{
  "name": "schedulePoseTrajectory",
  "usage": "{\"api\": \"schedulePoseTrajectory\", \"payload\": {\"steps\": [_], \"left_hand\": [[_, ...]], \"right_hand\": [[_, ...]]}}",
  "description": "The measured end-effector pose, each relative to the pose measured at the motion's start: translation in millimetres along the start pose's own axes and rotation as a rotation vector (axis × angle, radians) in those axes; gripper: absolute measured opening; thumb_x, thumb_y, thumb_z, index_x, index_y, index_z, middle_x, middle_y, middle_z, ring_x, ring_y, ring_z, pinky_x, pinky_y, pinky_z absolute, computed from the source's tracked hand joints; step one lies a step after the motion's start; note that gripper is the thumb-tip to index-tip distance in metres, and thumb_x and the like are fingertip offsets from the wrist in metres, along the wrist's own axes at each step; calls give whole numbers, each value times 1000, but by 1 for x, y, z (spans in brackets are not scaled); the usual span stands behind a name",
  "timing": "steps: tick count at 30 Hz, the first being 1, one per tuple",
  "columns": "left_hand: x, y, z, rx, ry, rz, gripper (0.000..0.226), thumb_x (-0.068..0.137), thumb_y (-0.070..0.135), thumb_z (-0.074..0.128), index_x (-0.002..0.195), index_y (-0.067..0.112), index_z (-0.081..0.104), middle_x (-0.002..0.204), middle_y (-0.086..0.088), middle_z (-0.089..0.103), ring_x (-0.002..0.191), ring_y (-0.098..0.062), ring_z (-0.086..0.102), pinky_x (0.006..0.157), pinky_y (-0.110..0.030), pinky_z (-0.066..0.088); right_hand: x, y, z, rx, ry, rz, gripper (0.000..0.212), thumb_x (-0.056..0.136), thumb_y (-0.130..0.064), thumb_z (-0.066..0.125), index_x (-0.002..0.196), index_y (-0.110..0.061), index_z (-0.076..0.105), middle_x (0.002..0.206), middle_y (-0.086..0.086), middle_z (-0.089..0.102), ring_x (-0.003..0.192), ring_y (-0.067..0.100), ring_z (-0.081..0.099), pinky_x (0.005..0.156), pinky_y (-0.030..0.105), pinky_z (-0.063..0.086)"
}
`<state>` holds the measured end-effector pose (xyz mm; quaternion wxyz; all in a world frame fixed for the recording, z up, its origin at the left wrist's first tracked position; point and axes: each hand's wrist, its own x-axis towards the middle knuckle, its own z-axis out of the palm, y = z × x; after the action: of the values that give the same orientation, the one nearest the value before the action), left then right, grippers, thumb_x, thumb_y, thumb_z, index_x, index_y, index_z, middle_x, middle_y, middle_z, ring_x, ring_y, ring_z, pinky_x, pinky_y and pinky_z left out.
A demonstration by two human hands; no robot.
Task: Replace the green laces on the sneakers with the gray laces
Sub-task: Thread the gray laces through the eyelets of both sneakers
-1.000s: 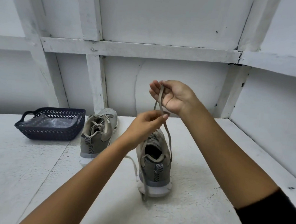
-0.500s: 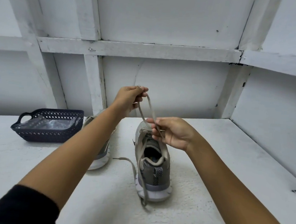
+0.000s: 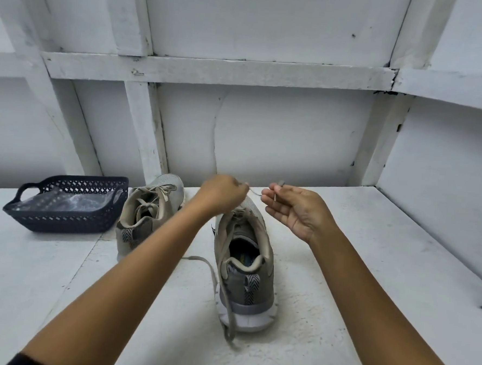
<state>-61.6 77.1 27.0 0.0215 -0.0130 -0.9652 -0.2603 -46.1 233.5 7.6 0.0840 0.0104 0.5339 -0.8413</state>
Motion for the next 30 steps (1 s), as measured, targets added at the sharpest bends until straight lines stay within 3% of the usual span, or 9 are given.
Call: {"api": "schedulePoseTrajectory", "payload": {"steps": [2, 5, 9, 12, 14, 22, 27, 30], "left_hand": [[-3, -4, 19, 90, -35, -35, 57, 92, 55, 37, 95, 6, 66, 108, -17, 60, 111, -37, 49, 95, -41, 42], [-7, -7, 35, 109, -107, -70, 67, 76, 68, 37, 87, 6, 62, 111, -18, 58, 116, -36, 44, 100, -46, 37], [-11, -6, 36, -137, -107, -99, 31, 86, 38, 52, 78, 8, 57, 108, -20, 60, 111, -34, 50, 91, -35, 41], [-14, -12, 34, -393, -138, -138, 19, 82, 23, 56, 73, 7, 58, 82, -19, 56, 83, -31, 55, 76, -36, 44], [-15, -17, 34, -572, -168, -182, 11, 85, 5, 55, 74, 5, 57, 81, -15, 51, 78, -24, 50, 72, -35, 41], [-20, -14, 40, -847, -155, -197, 27, 87, -16, 46, 70, 2, 57, 82, 3, 50, 69, -7, 48, 50, -8, 42], [-19, -14, 41, -839, -133, -185, 25, 86, -15, 44, 76, 1, 59, 83, 5, 50, 71, -3, 47, 51, -5, 40], [-19, -12, 41, -821, -143, -191, 27, 86, -12, 45, 68, 4, 55, 71, -2, 48, 56, -2, 50, 45, -7, 39]], "right_hand": [[5, 6, -3, -28, 58, 0, 7, 91, -11, 58, 90, -8, 64, 73, 1, 67, 65, 11, 64, 61, 24, 53], [11, 16, -2, -47, 99, -25, 4, 88, -13, 63, 88, -12, 67, 70, 0, 56, 61, 7, 52, 54, 18, 45], [16, 31, 5, -18, 122, -78, 10, 90, -5, 59, 81, -7, 64, 69, 5, 57, 55, 6, 55, 52, 16, 50], [17, 41, 7, -54, 138, -88, 12, 90, -2, 58, 80, -5, 63, 71, 8, 59, 62, 11, 57, 60, 19, 53], [17, 46, 6, -65, 149, -90, 14, 90, 1, 57, 79, -5, 63, 73, 7, 59, 65, 13, 58, 66, 22, 54], [19, 58, 2, -248, 190, -187, 20, 88, 3, 59, 76, -13, 62, 67, 2, 62, 57, 5, 57, 61, 14, 52], [18, 62, -1, -164, 245, -187, 15, 89, 0, 59, 79, -10, 62, 67, 5, 62, 60, 9, 59, 62, 16, 54], [18, 64, -1, -154, 256, -188, 10, 88, 1, 59, 81, -7, 61, 68, 6, 62, 62, 11, 59, 62, 16, 54]]}}
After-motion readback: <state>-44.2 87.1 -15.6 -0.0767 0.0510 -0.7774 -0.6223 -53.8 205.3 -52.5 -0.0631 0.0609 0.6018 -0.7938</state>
